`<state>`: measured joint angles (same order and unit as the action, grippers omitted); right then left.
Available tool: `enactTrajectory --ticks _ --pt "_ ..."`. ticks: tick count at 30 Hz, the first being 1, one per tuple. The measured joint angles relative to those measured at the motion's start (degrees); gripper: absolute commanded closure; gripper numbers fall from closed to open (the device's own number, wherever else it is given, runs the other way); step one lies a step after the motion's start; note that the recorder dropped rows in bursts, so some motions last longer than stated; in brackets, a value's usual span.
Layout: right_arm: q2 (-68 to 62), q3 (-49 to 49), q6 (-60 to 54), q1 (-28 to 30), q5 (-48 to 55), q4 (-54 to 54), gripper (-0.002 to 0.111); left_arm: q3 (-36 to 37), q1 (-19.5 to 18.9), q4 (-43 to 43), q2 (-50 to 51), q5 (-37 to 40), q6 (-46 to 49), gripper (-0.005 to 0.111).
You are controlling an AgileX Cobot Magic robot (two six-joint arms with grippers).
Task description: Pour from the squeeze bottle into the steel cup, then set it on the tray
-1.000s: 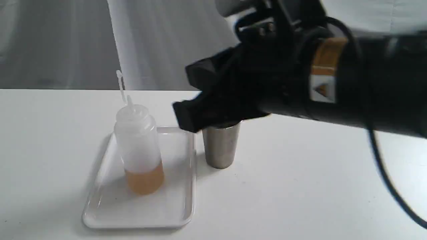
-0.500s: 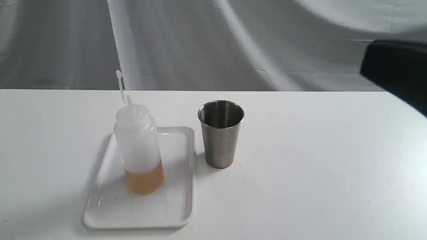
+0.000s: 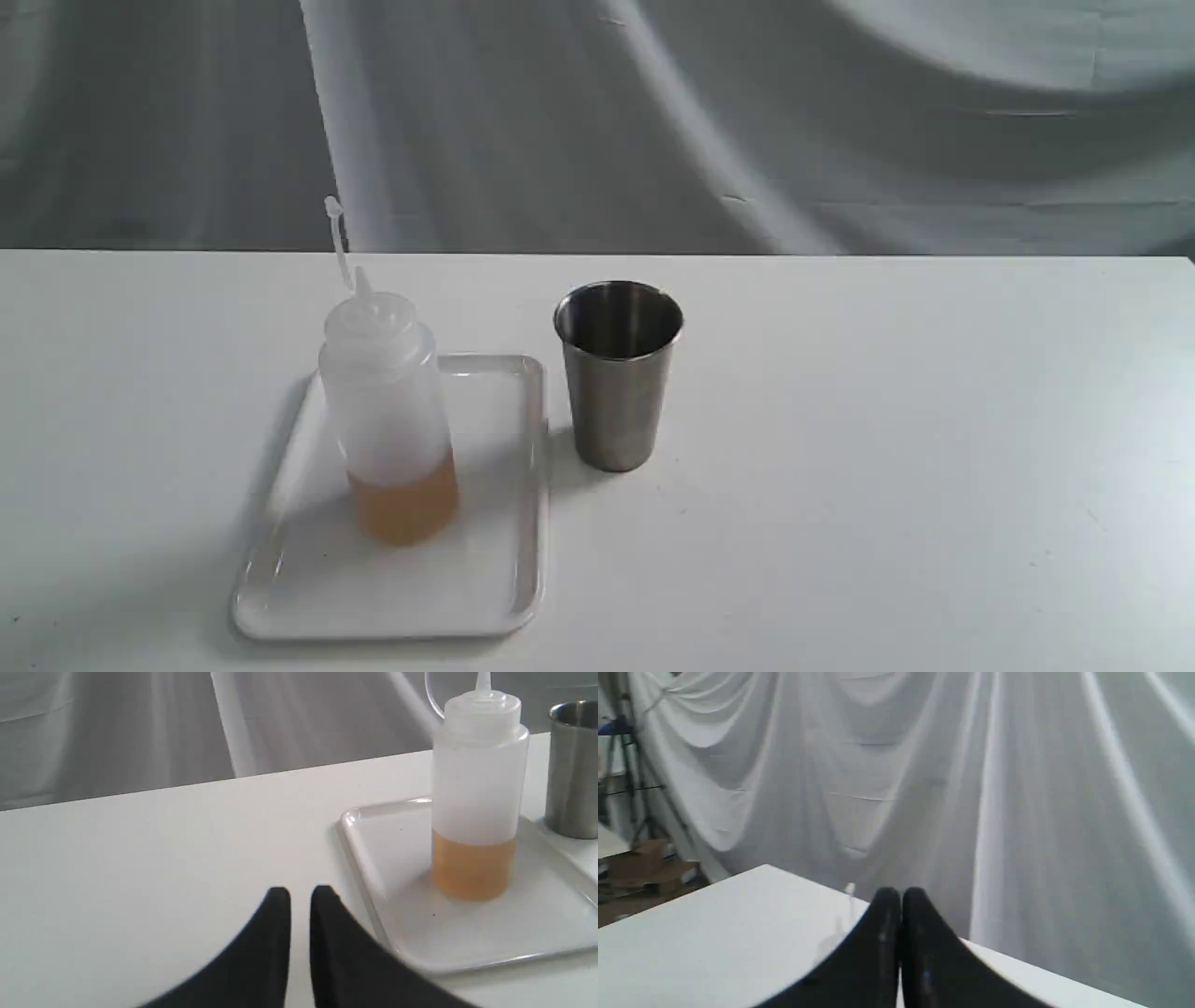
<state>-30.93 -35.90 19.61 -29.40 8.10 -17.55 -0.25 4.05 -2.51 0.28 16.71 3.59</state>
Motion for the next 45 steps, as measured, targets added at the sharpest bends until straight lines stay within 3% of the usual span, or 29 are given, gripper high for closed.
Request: enactTrajectory --ticks 7,11,20,29,45 --pt "7.1 8.1 0.0 15.4 0.0 0.0 0.108 0.0 0.0 0.0 0.0 0.0 0.0 0.098" --pt "11.3 14.3 0.0 21.0 -0.1 -0.3 0.108 0.0 0.0 0.0 0.0 0.0 0.0 0.098" --pt "15.8 24.8 0.0 26.0 -8.1 -2.3 0.108 0.0 0.0 0.0 0.0 0.0 0.0 0.098" --pt "20.5 33.6 0.0 33.7 -14.1 9.4 0.108 0.0 0.0 0.0 0.0 0.0 0.0 0.098" --pt "28.4 35.7 0.0 40.9 -9.9 10.0 0.108 0.0 0.0 0.0 0.0 0.0 0.0 0.098"
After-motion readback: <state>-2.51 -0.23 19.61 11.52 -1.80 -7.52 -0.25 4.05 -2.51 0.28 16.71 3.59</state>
